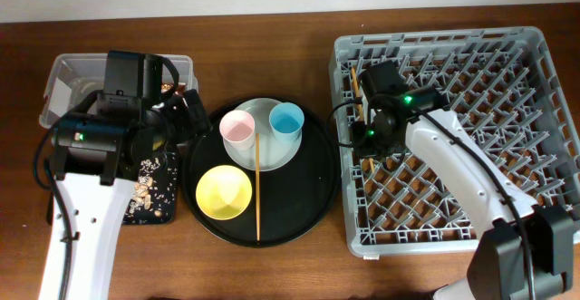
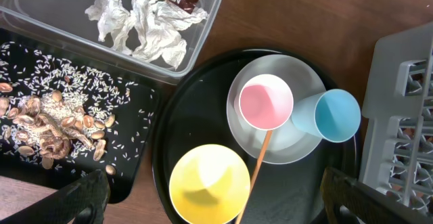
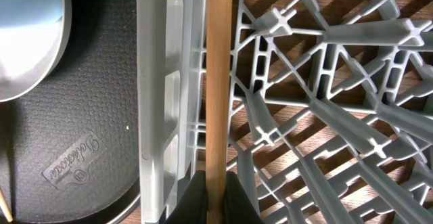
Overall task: Sort waste into correct bins and load items into the dishwasher rack
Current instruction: 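Carry the chopstick to the rack and insert it upright, right gripper, then return the right gripper to grasp the second chopstick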
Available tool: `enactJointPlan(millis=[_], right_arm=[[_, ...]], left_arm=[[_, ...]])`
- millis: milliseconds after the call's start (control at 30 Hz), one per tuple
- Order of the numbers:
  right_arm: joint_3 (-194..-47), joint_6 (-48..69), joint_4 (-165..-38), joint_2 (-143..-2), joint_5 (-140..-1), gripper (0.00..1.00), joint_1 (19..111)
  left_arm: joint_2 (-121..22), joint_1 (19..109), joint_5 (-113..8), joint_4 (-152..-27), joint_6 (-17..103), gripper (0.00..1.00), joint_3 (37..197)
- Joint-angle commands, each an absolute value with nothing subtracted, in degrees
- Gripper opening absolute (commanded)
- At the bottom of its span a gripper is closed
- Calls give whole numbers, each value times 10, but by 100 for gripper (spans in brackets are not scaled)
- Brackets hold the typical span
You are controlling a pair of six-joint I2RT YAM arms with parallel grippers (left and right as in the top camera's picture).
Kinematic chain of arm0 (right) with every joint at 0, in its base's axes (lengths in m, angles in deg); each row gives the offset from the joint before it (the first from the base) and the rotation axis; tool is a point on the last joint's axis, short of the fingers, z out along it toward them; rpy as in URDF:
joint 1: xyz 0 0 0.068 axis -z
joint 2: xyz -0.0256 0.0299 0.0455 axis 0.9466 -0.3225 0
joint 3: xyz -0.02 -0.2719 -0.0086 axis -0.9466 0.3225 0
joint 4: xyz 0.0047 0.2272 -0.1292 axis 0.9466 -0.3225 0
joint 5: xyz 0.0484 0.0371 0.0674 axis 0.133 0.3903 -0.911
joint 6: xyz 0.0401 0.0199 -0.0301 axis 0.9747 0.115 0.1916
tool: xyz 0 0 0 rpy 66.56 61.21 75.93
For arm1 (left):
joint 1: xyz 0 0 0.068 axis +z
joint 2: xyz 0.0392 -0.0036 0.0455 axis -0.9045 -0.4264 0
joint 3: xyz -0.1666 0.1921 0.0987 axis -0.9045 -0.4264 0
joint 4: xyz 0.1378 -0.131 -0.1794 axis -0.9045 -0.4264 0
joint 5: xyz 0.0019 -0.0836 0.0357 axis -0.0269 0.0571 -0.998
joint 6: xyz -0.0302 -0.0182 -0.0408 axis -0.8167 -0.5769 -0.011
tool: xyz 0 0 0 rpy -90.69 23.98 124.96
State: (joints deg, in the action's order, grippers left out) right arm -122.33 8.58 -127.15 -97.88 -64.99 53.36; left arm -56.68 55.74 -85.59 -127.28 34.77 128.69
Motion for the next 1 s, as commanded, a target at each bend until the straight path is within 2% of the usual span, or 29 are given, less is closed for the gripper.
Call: enactJointPlan(millis=[0,367,400,467,600,667,733,800,833,967], right_arm=[[-1218,91,-1270,-989,-647,5,536],[-1154,117,-1189,-990,-597,6,536],[-1154,117,-1188,-990,-597,14,536],[-1154,117,-1188,-990,-597,18,536],[-1155,116,-1190,-990,-597,20,536],[-1216,116,-1242,-986,-601,19,536],[-1334,116,-1344,-978,-703,19,535],[-1356,117,-1369,-978,-883,19,533],[-1349,117,-1367,-978,-921,19,522],[-1300,181,-1305,-979,-893,17,394]], left_arm=[[-562,560,-858,-1272,351,99,1293],[-562,560,-858,-1272,351,99,1294],[-562,560,-858,-1272,351,99,1294],[-562,560,-858,-1272,351,99,1294],[-562,560,-858,-1272,351,99,1294],[-562,560,-858,-1272,351,99,1294],[-562,560,-858,-1272,351,99,1294],[-562,560,-858,-1272,351,99,1294],[-562,560,-858,-1272,351,99,1294],[-562,560,-858,-1272,351,99,1294]])
